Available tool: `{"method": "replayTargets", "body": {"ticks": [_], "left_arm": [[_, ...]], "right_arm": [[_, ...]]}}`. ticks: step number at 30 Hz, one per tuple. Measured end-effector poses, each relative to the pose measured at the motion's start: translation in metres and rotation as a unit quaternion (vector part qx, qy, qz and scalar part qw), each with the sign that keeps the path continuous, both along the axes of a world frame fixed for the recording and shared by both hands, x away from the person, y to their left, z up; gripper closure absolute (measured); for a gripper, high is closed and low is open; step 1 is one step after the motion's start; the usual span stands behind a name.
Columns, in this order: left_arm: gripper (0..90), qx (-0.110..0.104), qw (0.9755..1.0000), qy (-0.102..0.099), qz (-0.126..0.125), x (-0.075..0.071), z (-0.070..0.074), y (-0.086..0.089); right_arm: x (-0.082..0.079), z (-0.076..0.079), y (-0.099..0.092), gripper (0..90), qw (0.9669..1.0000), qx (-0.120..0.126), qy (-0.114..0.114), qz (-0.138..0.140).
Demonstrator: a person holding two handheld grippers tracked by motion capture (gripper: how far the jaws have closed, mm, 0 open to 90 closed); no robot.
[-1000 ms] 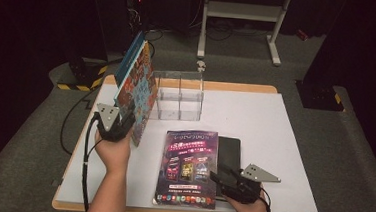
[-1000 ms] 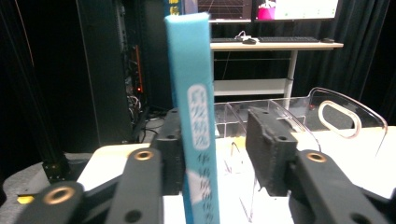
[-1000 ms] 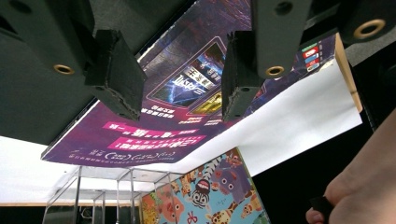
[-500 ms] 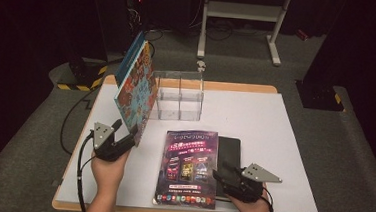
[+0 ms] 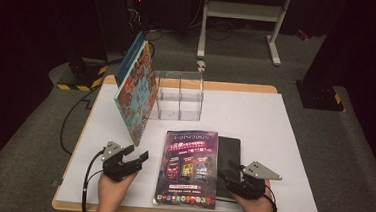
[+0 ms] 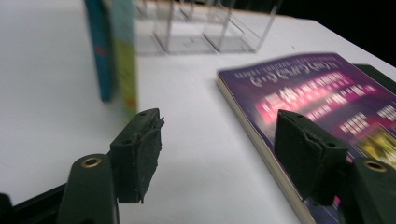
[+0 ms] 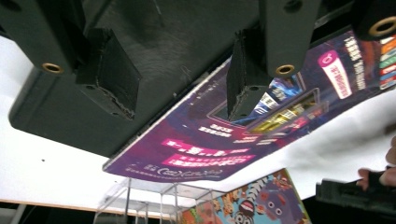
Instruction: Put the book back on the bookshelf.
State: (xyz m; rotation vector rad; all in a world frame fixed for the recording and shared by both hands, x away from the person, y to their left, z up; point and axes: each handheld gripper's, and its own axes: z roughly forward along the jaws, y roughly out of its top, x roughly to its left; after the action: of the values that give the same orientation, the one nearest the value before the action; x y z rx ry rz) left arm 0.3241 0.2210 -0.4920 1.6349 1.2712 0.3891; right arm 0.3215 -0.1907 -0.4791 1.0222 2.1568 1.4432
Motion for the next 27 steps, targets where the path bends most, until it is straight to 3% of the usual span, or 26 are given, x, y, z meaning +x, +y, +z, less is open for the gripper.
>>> {"method": "replayTargets", "body": {"ticks": [2, 4, 5, 7, 12, 14, 20, 27], "left_arm": [[30.0, -0.027, 0.9986, 0.035, -0.028, 0.002, -0.005, -0.008], [26.6, -0.069, 0.9939, 0.059, -0.063, 0.002, -0.009, -0.017], [25.8, -0.078, 0.9921, 0.064, -0.074, 0.001, -0.01, -0.023], [23.9, -0.064, 0.9914, 0.07, -0.09, 0.001, -0.013, -0.036], [24.0, -0.04, 0.991, 0.092, -0.089, 0.003, -0.018, -0.051], [27.5, -0.046, 0.9896, 0.097, -0.095, 0.003, -0.019, -0.053], [29.4, -0.02, 0.9913, 0.092, -0.092, 0.002, -0.017, -0.06], [31.3, -0.04, 0.9859, 0.099, -0.129, 0.006, -0.018, -0.076]], "right_arm": [[0.001, -0.001, -0.001, 43.0, 1.0, -0.005, 0.003, -0.003], [0.002, -0.002, -0.002, 42.9, 0.9999, -0.008, 0.006, -0.005], [0.003, -0.002, -0.002, 42.8, 0.9999, -0.009, 0.008, -0.005], [0.004, -0.003, -0.002, 42.5, 0.9999, -0.011, 0.011, -0.006], [0.003, -0.003, -0.002, 42.4, 0.9998, -0.013, 0.013, -0.006], [0.003, -0.003, -0.002, 42.4, 0.9998, -0.015, 0.013, -0.005], [0.004, -0.003, -0.001, 42.2, 0.9998, -0.015, 0.015, -0.005], [0.006, 0.0, -0.005, 41.7, 0.9995, -0.024, 0.007, -0.02]]}}
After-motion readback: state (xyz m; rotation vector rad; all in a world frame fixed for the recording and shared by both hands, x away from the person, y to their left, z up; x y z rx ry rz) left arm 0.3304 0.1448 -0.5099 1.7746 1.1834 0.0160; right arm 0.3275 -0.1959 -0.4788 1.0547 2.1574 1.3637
